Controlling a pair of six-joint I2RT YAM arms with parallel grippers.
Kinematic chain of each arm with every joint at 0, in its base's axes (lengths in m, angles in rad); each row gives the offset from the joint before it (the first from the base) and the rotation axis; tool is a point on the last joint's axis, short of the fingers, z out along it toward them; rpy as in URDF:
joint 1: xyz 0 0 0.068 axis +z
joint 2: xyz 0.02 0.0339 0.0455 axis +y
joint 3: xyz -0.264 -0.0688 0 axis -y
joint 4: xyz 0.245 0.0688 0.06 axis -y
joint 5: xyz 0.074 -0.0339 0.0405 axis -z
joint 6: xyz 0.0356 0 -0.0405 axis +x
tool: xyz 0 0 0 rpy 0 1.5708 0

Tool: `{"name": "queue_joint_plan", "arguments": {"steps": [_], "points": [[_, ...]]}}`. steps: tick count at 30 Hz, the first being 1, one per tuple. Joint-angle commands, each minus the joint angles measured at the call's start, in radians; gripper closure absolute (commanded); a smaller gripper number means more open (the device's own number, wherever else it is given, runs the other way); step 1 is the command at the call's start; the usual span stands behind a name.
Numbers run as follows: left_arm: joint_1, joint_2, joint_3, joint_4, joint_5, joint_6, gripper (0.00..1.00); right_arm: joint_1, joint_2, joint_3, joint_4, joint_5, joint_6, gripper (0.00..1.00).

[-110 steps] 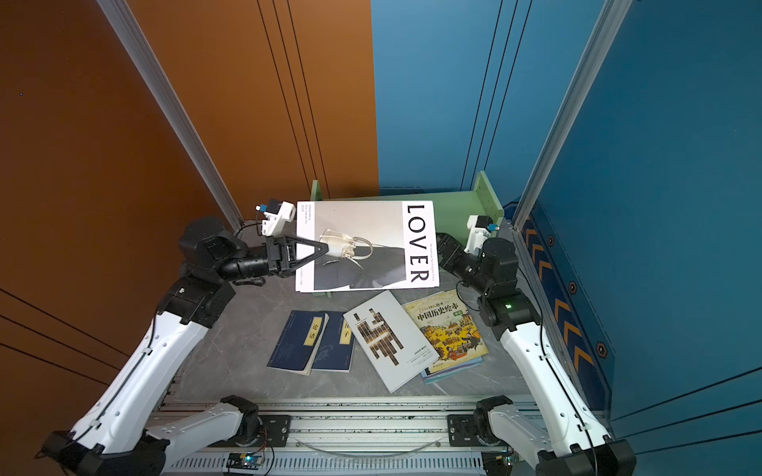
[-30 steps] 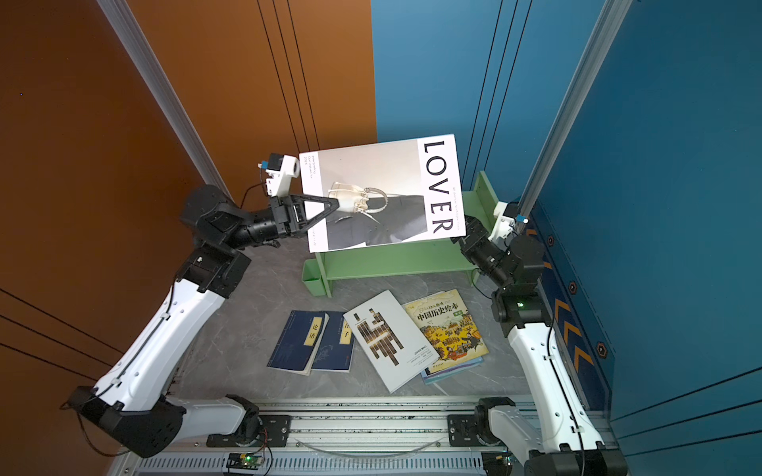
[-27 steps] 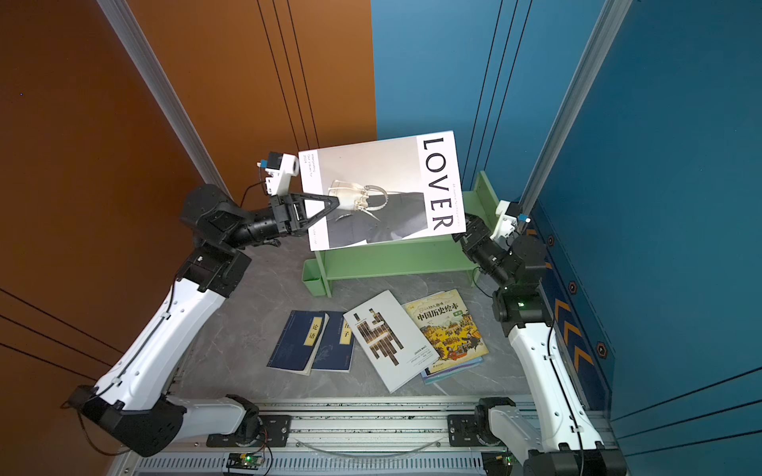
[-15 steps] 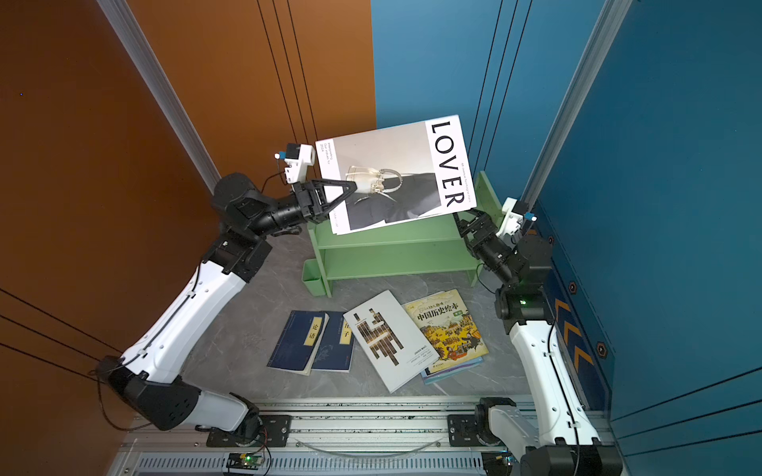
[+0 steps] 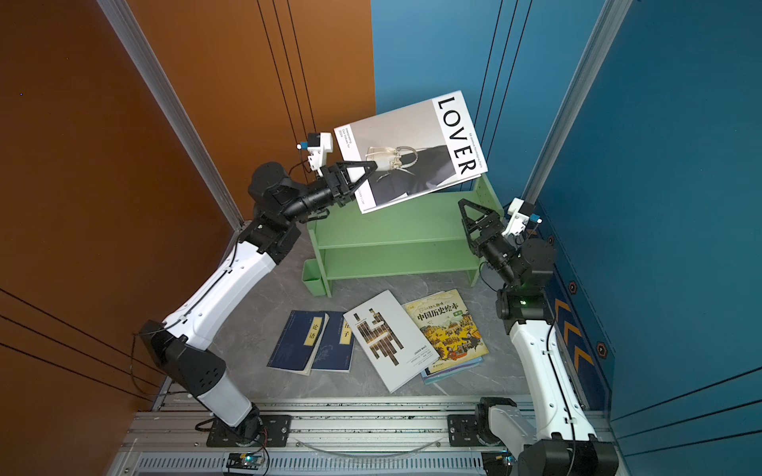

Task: Stacking books/files
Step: Place the book at the bookshelf.

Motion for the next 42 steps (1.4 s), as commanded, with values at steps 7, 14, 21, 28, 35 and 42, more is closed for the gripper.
{"name": "queue_joint_plan", "arguments": {"steps": [7,14,21,28,35,42], "points": [[-0.01,0.103,0.072,0.202,-0.091,-0.119,0.86,-0.041,-0.067,-0.023,-0.001,-0.005,0.01,0.0],[-0.028,0.098,0.023,0.201,-0.175,-0.126,0.85,0.121,0.024,0.053,0.135,0.019,-0.035,0.0],[-0.048,0.107,0.021,0.201,-0.193,-0.149,0.85,0.277,0.134,0.186,0.095,0.086,-0.169,0.0],[-0.072,0.102,0.01,0.201,-0.197,-0.166,0.84,0.334,0.248,0.248,0.173,0.132,-0.135,0.0],[-0.054,0.08,0.007,0.142,-0.165,-0.179,0.84,0.348,0.256,0.241,0.168,0.165,-0.129,0.1],[-0.041,0.026,0.006,-0.02,-0.117,-0.113,0.83,0.352,0.281,0.25,0.169,0.171,-0.109,0.18]]}}
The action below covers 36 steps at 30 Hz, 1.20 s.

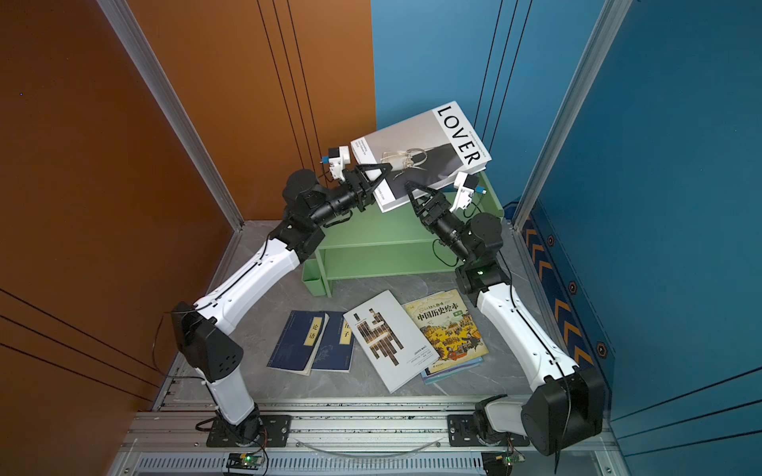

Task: Stacking books/files
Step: Place the book at the bookshelf.

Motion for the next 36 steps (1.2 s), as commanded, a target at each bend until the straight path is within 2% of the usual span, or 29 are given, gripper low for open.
{"name": "queue_joint_plan", "arguments": {"steps": [1,3,5,6,12,18,24,30,36], "points": [[0.007,-0.076,-0.003,-0.048,0.049,0.053,0.83,0.007,0.018,0.033,0.049,-0.01,0.031,0.19],[0.018,-0.092,-0.003,-0.093,0.059,0.072,0.82,0.009,0.036,0.042,0.056,-0.048,0.052,0.16],[0.038,-0.107,0.003,-0.165,0.079,0.097,0.82,0.004,0.026,0.033,0.014,-0.065,0.043,0.08],[0.049,-0.116,0.003,-0.2,0.085,0.109,0.82,0.001,0.01,0.023,-0.017,-0.062,0.025,0.07],[0.116,-0.145,-0.001,-0.355,0.133,0.158,0.82,-0.013,-0.139,-0.034,-0.351,0.069,-0.166,0.0],[0.142,-0.101,0.072,-0.569,0.199,0.243,0.81,-0.082,-0.288,-0.075,-0.596,0.175,-0.299,0.0],[0.15,-0.043,0.12,-0.647,0.255,0.275,0.79,-0.172,-0.321,-0.082,-0.636,0.186,-0.359,0.0],[0.157,0.001,0.137,-0.69,0.242,0.301,0.76,-0.175,-0.229,-0.06,-0.584,0.142,-0.399,0.0],[0.162,0.048,0.154,-0.691,0.245,0.297,0.69,-0.161,-0.135,-0.04,-0.539,0.152,-0.418,0.0]]}}
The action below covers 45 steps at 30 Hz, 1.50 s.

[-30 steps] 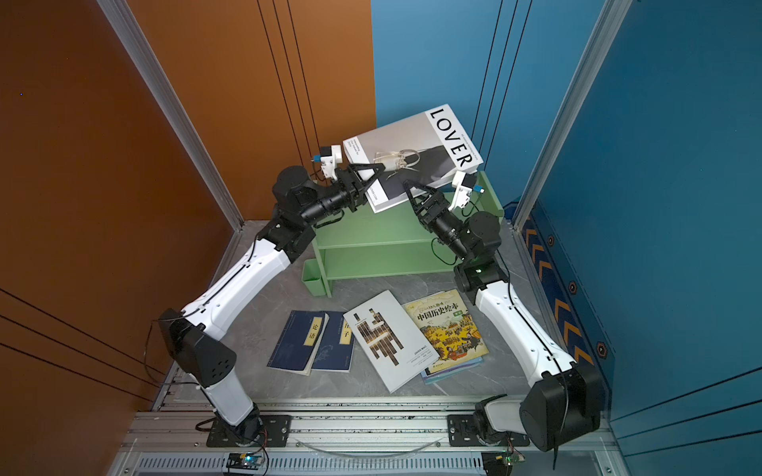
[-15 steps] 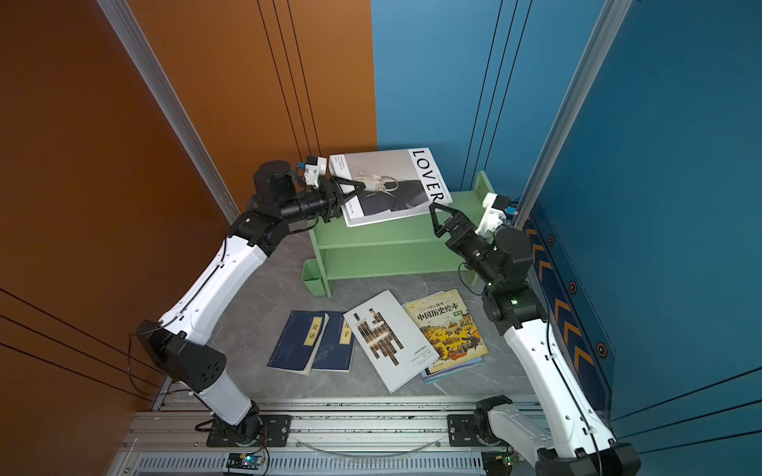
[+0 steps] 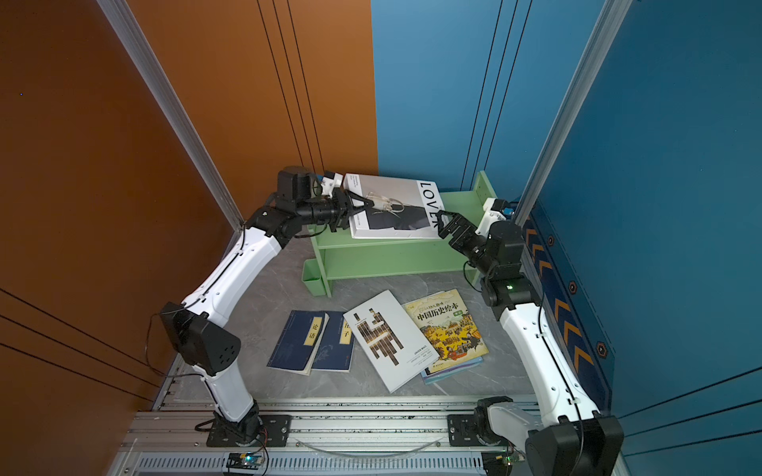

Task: Stacking books/files
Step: Place the book at the bookshelf, then move the book to the bookshelf.

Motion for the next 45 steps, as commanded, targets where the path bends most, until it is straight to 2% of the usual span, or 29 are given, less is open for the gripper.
{"name": "queue_joint_plan", "arguments": {"steps": [1,4,8,11,13,14,15,26,33,37,41,45], "points": [[0.007,0.025,0.047,-0.001,0.008,0.031,0.67,0.016,0.037,0.035,0.042,-0.011,-0.045,0.0],[0.01,0.043,0.06,-0.032,-0.009,0.047,0.61,0.035,0.083,0.063,0.042,-0.008,-0.068,0.0],[0.018,0.05,0.071,-0.078,-0.054,0.073,0.47,0.049,0.121,0.085,0.05,-0.007,-0.087,0.0],[0.021,0.055,0.071,-0.086,-0.082,0.076,0.27,0.05,0.147,0.1,0.053,-0.015,-0.091,0.0],[0.022,0.056,0.069,-0.1,-0.107,0.088,0.19,0.051,0.158,0.106,0.053,-0.015,-0.092,0.0],[0.021,0.058,0.071,-0.111,-0.122,0.095,0.07,0.05,0.162,0.106,0.052,-0.014,-0.092,0.0],[0.021,0.059,0.076,-0.127,-0.139,0.106,0.02,0.05,0.166,0.109,0.052,-0.015,-0.093,0.0],[0.011,0.075,0.187,-0.332,-0.351,0.262,0.02,0.05,0.17,0.111,0.041,-0.02,-0.101,0.0],[-0.048,0.136,0.384,-0.553,-0.577,0.415,0.02,0.049,0.173,0.114,0.029,-0.014,-0.114,0.0],[-0.073,0.143,0.424,-0.602,-0.673,0.463,0.02,0.048,0.177,0.121,0.017,-0.008,-0.127,0.0],[-0.1,0.141,0.428,-0.614,-0.718,0.499,0.02,0.048,0.179,0.15,-0.023,0.021,-0.174,0.0],[-0.12,0.16,0.45,-0.615,-0.717,0.505,0.02,0.043,0.198,0.2,-0.074,0.052,-0.232,0.0]]}}
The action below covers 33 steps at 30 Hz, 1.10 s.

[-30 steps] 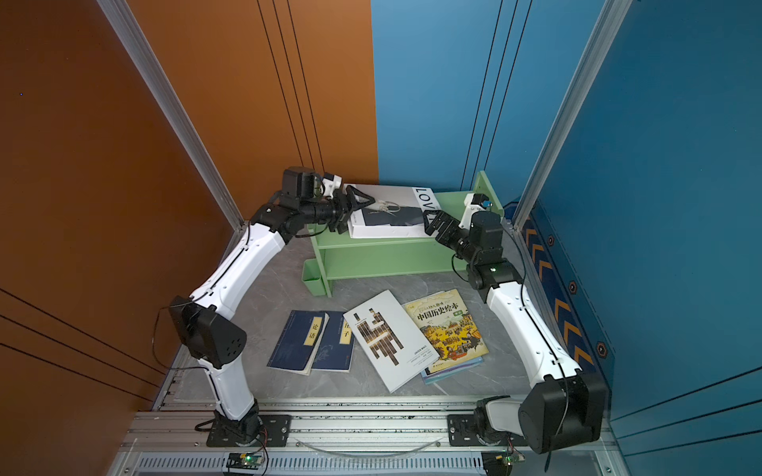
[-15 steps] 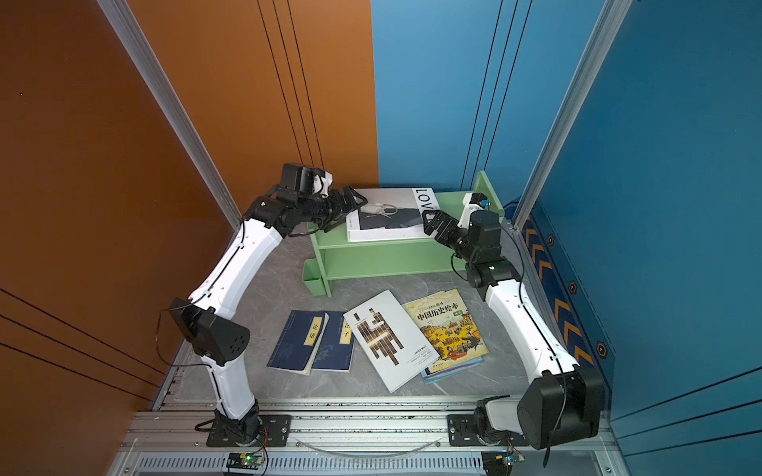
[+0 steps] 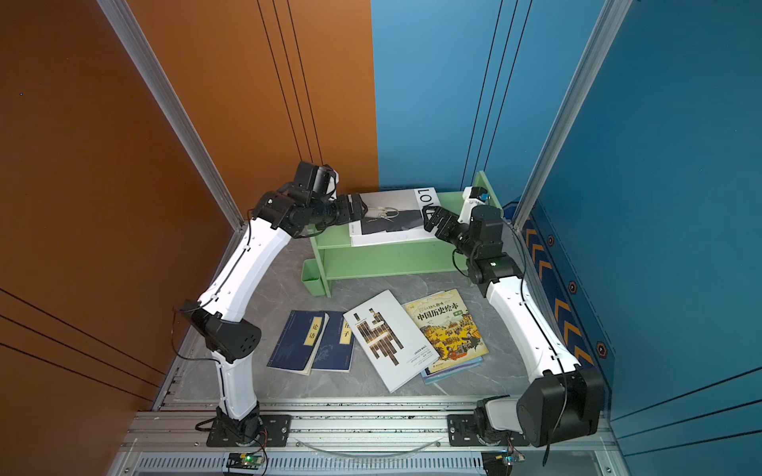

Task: Stacking books/files
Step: Move the book to the bookshelf.

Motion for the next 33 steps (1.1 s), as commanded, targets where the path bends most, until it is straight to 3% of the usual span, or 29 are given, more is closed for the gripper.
{"name": "queue_joint_plan", "arguments": {"steps": [1,13,18,26,33], "points": [[-0.017,0.02,0.048,-0.033,-0.039,0.036,0.02,-0.004,0.024,0.067,-0.066,0.039,-0.071,0.0],[-0.039,0.057,0.114,-0.031,0.003,0.018,0.02,0.027,0.135,0.135,-0.111,-0.084,-0.067,0.0],[-0.051,0.018,0.089,-0.033,-0.052,0.038,0.02,0.081,0.166,0.177,-0.122,-0.11,-0.107,0.0],[-0.089,-0.131,0.005,-0.032,-0.249,0.117,0.02,0.126,0.216,0.238,-0.152,-0.105,-0.104,0.01],[-0.065,-0.198,-0.033,-0.032,-0.247,0.171,0.02,0.185,0.201,0.232,-0.151,-0.035,-0.099,0.02]]}}
